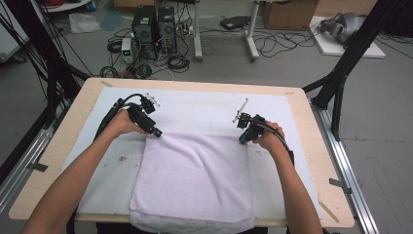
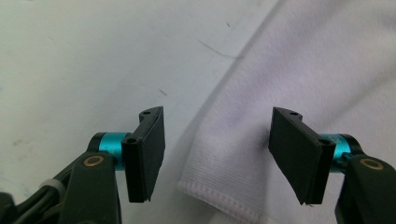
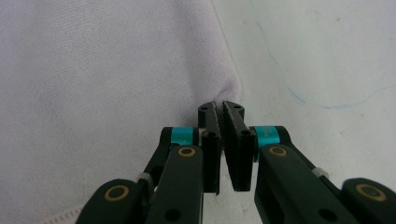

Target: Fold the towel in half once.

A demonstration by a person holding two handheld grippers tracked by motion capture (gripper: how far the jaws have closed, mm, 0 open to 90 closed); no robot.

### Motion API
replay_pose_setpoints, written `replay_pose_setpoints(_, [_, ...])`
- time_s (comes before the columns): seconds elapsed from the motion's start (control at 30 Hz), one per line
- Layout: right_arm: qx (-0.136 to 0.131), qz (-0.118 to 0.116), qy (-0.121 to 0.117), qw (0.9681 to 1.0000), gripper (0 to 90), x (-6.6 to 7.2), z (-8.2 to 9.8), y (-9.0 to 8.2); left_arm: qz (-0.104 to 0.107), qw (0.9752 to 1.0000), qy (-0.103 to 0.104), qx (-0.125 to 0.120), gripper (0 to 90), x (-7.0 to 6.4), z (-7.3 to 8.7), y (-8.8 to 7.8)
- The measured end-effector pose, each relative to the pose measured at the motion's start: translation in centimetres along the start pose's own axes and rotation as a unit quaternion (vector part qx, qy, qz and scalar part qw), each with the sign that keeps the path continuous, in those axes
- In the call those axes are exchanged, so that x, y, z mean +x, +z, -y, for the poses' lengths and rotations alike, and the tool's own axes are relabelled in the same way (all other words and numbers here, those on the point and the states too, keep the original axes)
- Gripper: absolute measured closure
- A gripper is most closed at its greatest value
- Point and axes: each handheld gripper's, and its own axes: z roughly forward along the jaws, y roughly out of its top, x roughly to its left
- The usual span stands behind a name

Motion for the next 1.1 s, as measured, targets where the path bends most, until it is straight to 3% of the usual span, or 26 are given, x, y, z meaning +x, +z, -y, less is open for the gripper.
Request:
replay_pose_setpoints(0.17, [-0.001,0.003,-0.007,1.0,85.7,0.1,0.0,0.0,-0.001,1.0,-0.008,0.003,40.4,0.5,0.1,-0.4])
replay_pose_setpoints(0.3, [0.001,0.002,-0.007,1.0,85.7,0.1,0.0,0.0,-0.002,0.9988,-0.01,0.048,45.0,0.4,0.3,0.4])
replay_pose_setpoints(0.4, [0.001,0.003,-0.007,1.0,85.7,0.1,0.0,0.0,0.008,0.9975,-0.007,0.069,56.0,0.1,0.3,0.8])
replay_pose_setpoints(0.47, [0.001,0.005,-0.009,0.9999,85.7,0.2,-0.1,-0.1,0.012,0.9968,0.005,0.079,71.0,-0.3,0.2,0.9])
replay_pose_setpoints(0.53, [0.001,0.009,-0.01,0.9999,86.1,0.2,-0.1,-0.1,0.004,0.9969,0.007,0.078,83.8,-0.7,0.0,0.9])
replay_pose_setpoints(0.57, [0.0,0.013,-0.013,0.9998,86.4,0.2,-0.1,-0.2,0.002,0.9967,0.009,0.081,84.9,-0.8,-0.1,0.8])
replay_pose_setpoints(0.67, [-0.01,0.041,-0.01,0.999,87.3,0.2,-0.2,-0.7,-0.03,0.9962,0.019,0.08,86.1,-0.8,-0.2,0.6])
replay_pose_setpoints(0.77, [-0.032,0.067,-0.001,0.9973,87.4,-0.1,-0.2,-1.4,-0.07,0.9954,0.026,0.06,86.3,-0.6,-0.3,0.0])
replay_pose_setpoints(0.83, [-0.044,0.084,0.006,0.9955,87.5,-0.2,-0.2,-1.8,-0.08,0.9956,0.022,0.044,86.3,-0.4,-0.4,-0.4])
replay_pose_setpoints(1.1, [-0.08,0.151,0.036,0.9846,87.5,-1.4,-1.8,-3.4,-0.153,0.9876,0.036,0.006,86.4,0.9,-2.5,-2.3])
